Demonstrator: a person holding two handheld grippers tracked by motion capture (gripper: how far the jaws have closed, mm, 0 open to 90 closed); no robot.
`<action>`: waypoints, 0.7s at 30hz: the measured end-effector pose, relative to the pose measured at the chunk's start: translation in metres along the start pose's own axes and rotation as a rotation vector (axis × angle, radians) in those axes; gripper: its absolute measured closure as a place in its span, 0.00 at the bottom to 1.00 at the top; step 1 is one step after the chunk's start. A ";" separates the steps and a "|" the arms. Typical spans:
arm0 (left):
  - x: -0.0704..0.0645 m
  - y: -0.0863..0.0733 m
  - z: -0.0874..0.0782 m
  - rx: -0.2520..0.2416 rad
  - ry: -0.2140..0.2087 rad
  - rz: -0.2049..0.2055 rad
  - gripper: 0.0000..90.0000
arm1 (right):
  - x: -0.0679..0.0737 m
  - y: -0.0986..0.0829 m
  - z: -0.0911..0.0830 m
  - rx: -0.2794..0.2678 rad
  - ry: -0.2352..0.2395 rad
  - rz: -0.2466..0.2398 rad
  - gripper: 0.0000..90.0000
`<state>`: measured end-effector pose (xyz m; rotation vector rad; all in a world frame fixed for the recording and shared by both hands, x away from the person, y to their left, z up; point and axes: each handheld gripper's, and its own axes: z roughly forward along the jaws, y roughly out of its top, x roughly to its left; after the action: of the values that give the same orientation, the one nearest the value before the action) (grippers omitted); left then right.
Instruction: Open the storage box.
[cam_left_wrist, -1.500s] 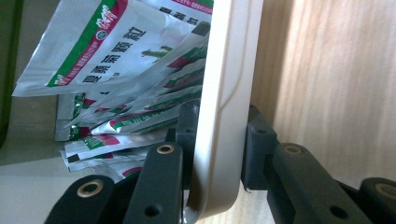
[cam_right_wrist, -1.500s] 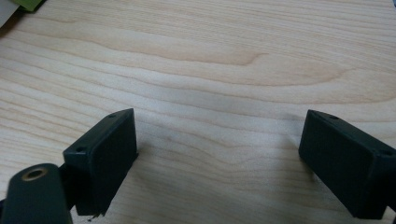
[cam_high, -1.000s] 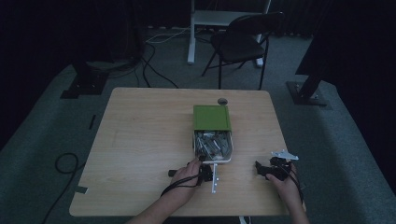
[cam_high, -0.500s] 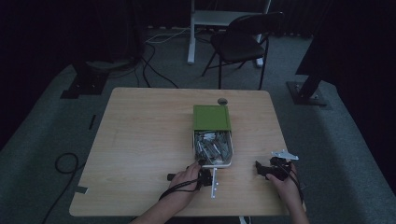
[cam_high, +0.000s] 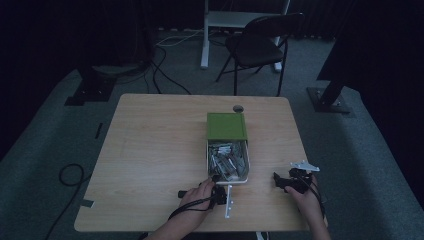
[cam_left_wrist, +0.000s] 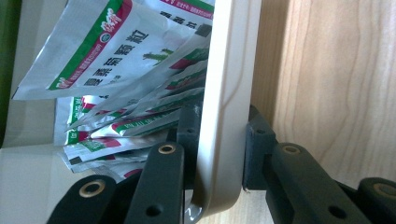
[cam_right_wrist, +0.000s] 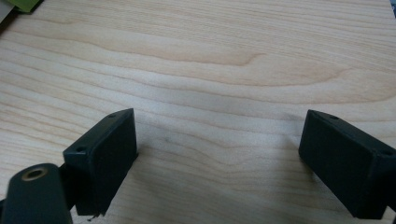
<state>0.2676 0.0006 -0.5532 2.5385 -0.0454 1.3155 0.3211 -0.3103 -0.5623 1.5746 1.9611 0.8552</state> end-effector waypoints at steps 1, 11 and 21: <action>0.000 0.000 -0.001 0.002 -0.002 0.003 0.83 | 0.000 0.000 0.000 0.000 0.000 0.001 0.12; -0.004 -0.001 -0.007 0.000 -0.006 0.012 0.83 | 0.000 0.000 0.000 0.000 0.000 0.000 0.12; -0.005 0.000 -0.009 -0.004 -0.011 -0.016 0.83 | 0.000 0.000 0.000 0.000 0.000 0.000 0.12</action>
<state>0.2577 0.0021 -0.5528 2.5377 -0.0291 1.2944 0.3211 -0.3103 -0.5623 1.5750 1.9606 0.8553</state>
